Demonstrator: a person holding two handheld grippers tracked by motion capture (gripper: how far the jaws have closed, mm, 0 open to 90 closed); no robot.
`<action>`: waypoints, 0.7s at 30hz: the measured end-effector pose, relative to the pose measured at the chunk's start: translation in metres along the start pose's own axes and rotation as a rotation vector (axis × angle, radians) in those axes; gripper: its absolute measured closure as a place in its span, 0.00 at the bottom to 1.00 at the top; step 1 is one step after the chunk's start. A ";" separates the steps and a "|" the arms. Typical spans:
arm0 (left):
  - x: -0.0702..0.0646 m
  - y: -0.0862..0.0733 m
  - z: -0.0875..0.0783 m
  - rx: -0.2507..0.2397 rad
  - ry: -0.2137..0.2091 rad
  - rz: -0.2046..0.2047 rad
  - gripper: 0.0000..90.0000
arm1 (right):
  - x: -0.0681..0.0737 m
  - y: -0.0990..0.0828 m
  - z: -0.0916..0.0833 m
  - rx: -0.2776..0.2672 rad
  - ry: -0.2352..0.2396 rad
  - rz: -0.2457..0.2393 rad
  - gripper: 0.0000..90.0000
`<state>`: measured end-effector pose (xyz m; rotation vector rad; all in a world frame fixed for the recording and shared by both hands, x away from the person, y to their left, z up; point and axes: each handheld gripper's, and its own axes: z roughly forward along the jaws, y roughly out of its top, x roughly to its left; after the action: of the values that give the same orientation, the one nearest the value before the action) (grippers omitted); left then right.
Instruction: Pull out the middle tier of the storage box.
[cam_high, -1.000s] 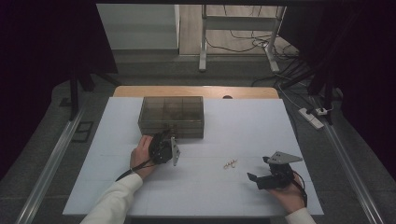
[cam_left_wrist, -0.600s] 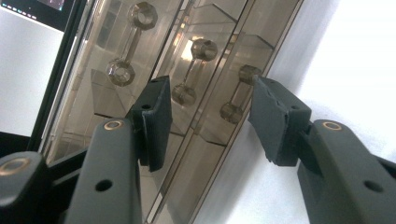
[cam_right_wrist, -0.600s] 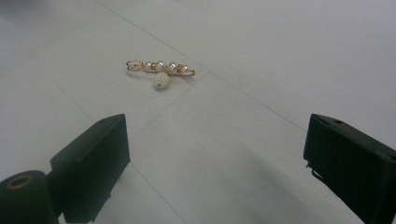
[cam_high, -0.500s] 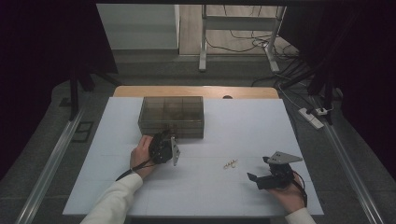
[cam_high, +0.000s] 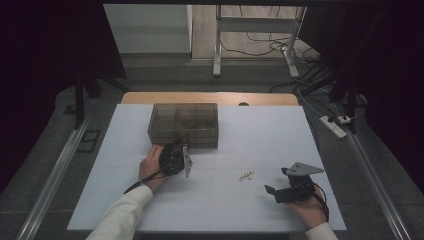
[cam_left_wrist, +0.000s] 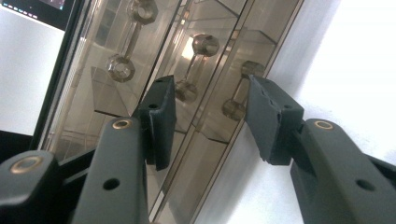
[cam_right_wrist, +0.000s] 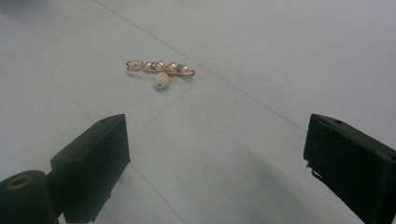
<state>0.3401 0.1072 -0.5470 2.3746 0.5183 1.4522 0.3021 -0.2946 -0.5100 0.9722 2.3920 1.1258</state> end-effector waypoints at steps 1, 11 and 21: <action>0.000 0.000 0.000 -0.001 0.001 -0.002 0.59 | 0.000 0.000 0.000 0.004 0.001 -0.001 0.08; 0.001 0.000 0.002 0.004 0.017 0.001 0.64 | 0.000 0.000 0.000 0.006 0.002 -0.004 0.08; 0.000 0.001 0.001 0.014 0.031 0.009 0.66 | 0.001 0.000 0.001 0.003 -0.010 -0.004 0.08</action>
<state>0.3417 0.1065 -0.5468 2.3717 0.5271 1.4957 0.3017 -0.2938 -0.5106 0.9717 2.3871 1.1137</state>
